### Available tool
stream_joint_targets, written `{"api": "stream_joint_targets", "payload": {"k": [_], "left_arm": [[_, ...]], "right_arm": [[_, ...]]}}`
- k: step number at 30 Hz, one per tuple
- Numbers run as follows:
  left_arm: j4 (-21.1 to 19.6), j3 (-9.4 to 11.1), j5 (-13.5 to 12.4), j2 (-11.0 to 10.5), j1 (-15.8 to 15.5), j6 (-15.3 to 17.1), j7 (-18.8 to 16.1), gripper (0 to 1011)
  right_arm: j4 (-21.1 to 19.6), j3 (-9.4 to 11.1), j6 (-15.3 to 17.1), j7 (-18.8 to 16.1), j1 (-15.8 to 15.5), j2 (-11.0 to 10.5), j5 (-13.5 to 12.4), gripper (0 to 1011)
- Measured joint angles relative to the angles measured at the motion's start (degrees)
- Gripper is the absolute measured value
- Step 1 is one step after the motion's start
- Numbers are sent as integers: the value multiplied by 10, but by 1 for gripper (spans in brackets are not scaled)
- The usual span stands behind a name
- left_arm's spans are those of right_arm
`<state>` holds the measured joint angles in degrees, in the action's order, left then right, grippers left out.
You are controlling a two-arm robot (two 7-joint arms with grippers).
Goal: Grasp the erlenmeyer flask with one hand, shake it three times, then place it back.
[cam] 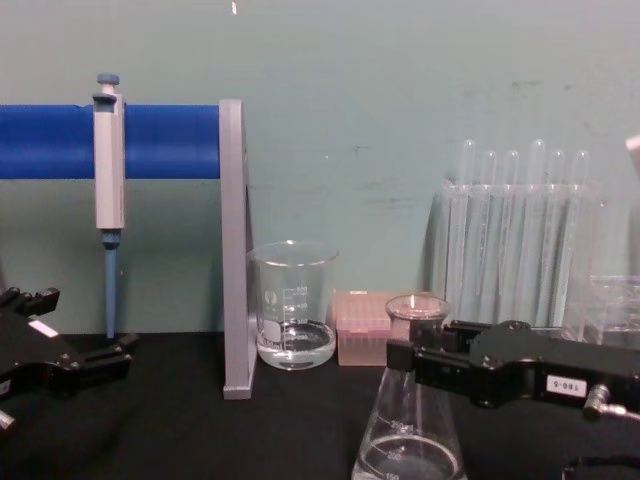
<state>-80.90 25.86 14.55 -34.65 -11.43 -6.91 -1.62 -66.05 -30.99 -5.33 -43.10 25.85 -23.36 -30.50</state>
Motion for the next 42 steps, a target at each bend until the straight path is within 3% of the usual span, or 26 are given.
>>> {"api": "stream_joint_targets", "payload": {"k": [9,19,28,35,42], "left_arm": [[0,0,0,0,0,0,0,1001],[0,0,0,0,0,0,0,1001],[0,0,0,0,0,0,0,1001],[0,0,0,0,0,0,0,1001],[0,0,0,0,0,0,0,1001]], "right_arm": [[-15,14,12,30,-8,4,-8,450],[-93,50,15,117,-32,0,6,450],[-172,98,14,192,-66,2,22,450],[-207,127,21,232,-89,6,35,450],[-220,145,27,249,-100,11,45,450]]}}
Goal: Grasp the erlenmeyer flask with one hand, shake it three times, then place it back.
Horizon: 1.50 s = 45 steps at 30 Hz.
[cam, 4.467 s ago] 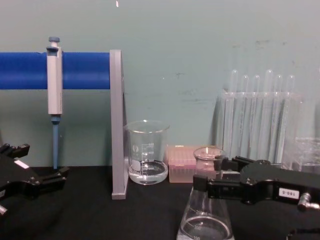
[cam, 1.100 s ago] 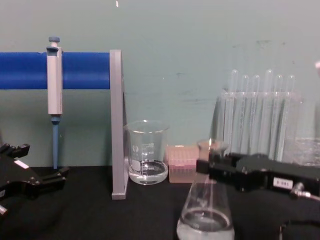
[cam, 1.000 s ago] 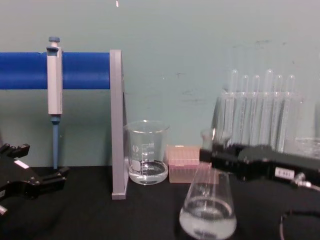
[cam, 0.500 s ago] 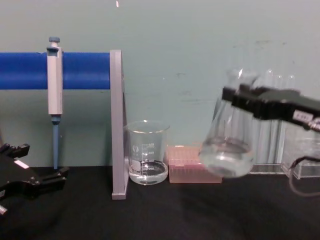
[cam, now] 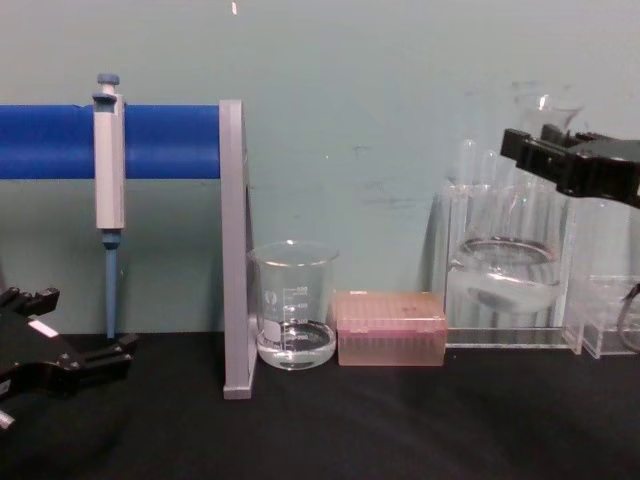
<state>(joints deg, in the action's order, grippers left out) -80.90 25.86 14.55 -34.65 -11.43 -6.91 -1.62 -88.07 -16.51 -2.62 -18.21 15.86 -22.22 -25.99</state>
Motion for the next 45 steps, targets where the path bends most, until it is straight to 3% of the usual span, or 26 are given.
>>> {"api": "stream_joint_targets", "payload": {"k": [9,16,31,38,45], "left_arm": [[0,0,0,0,0,0,0,1001],[0,0,0,0,0,0,0,1001],[0,0,0,0,0,0,0,1001],[0,0,0,0,0,0,0,1001],[0,0,0,0,0,0,0,1001]], "right_arm": [[-2,13,9,-1,-5,8,13,450],[8,3,11,-34,6,11,14,450],[42,-91,-1,-167,61,10,-8,450],[49,-118,-7,-199,75,8,-17,450],[48,-127,-12,-198,79,2,-22,450]]}}
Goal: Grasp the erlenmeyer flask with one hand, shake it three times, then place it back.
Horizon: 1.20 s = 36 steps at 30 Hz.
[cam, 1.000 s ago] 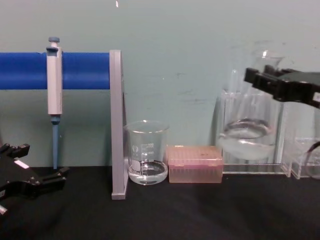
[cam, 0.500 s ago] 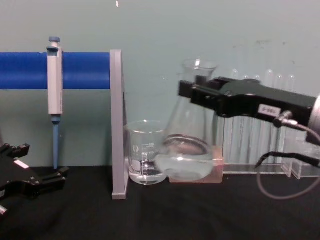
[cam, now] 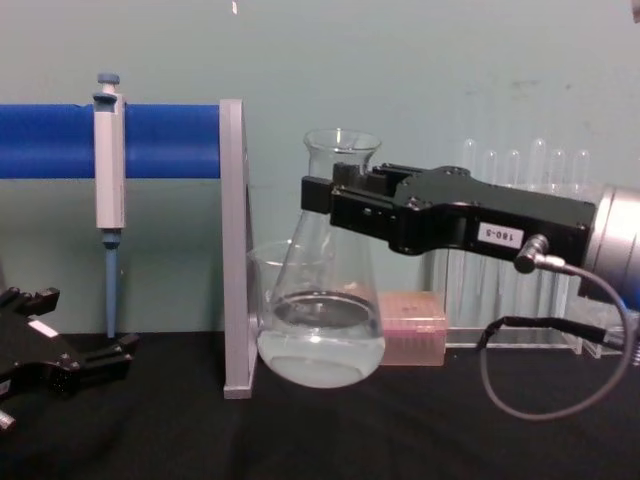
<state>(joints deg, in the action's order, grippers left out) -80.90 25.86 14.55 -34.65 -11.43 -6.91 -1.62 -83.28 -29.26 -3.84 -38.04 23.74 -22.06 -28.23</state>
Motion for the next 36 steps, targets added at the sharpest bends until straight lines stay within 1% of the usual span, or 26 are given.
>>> {"api": "stream_joint_targets", "payload": {"k": [6,9,12,13,15,16,18,19,20,21,23,24,25,27,28,32,36], "left_arm": [[0,0,0,0,0,0,0,1001],[0,0,0,0,0,0,0,1001],[0,0,0,0,0,0,0,1001],[0,0,0,0,0,0,0,1001],[0,0,0,0,0,0,0,1001],[0,0,0,0,0,0,0,1001],[0,0,0,0,0,0,0,1001],[0,0,0,0,0,0,0,1001],[0,0,0,0,0,0,0,1001],[0,0,0,0,0,0,0,1001],[0,0,0,0,0,0,0,1001],[0,0,0,0,0,0,0,1001],[0,0,0,0,0,0,0,1001],[0,0,0,0,0,0,0,1001],[0,0,0,0,0,0,0,1001],[0,0,0,0,0,0,0,1001],[0,0,0,0,0,0,0,1001]], "right_arm": [[-6,6,-7,24,-6,-7,-2,450],[-16,20,-9,53,-17,-13,1,450],[-23,30,-8,71,-25,-17,3,450],[-29,40,-6,87,-32,-20,6,450],[-35,51,-4,103,-40,-23,8,450],[-41,63,-1,120,-48,-26,11,450],[-47,74,1,135,-56,-28,14,450],[-54,87,3,152,-65,-31,17,450],[-57,94,5,160,-70,-33,18,450],[-57,94,5,160,-70,-33,18,450],[-69,118,10,190,-87,-38,24,450],[-72,124,12,198,-91,-39,26,450],[-77,135,15,211,-99,-41,29,450],[-83,146,18,223,-107,-42,32,450],[-87,155,21,233,-113,-44,36,450],[-94,170,26,248,-125,-43,42,450],[-94,177,30,249,-128,-39,46,450]]}}
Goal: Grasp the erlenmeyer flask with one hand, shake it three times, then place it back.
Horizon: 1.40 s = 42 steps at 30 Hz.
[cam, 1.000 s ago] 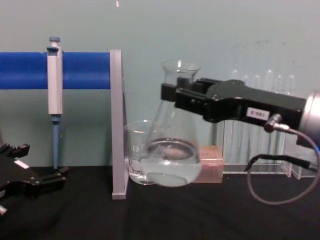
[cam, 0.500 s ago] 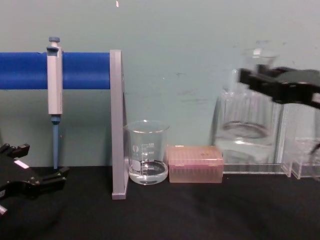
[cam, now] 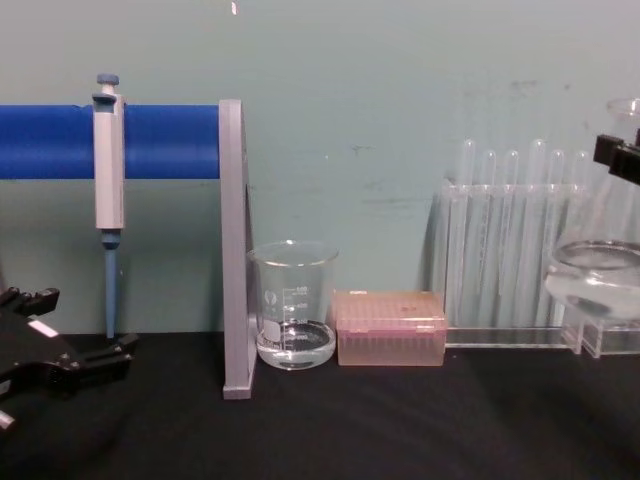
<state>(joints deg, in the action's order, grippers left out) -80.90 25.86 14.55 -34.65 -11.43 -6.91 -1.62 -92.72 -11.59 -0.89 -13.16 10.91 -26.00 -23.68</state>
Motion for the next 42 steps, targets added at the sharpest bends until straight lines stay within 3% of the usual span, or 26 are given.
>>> {"api": "stream_joint_targets", "payload": {"k": [11,18,28,34,42], "left_arm": [[0,0,0,0,0,0,0,1001],[0,0,0,0,0,0,0,1001],[0,0,0,0,0,0,0,1001],[0,0,0,0,0,0,0,1001],[0,0,0,0,0,0,0,1001]], "right_arm": [[18,-16,4,-50,22,19,4,450],[33,-59,4,-117,50,30,-2,450],[45,-121,0,-186,85,33,-19,450],[47,-139,-4,-198,95,31,-28,450],[48,-145,-7,-189,98,25,-33,450]]}}
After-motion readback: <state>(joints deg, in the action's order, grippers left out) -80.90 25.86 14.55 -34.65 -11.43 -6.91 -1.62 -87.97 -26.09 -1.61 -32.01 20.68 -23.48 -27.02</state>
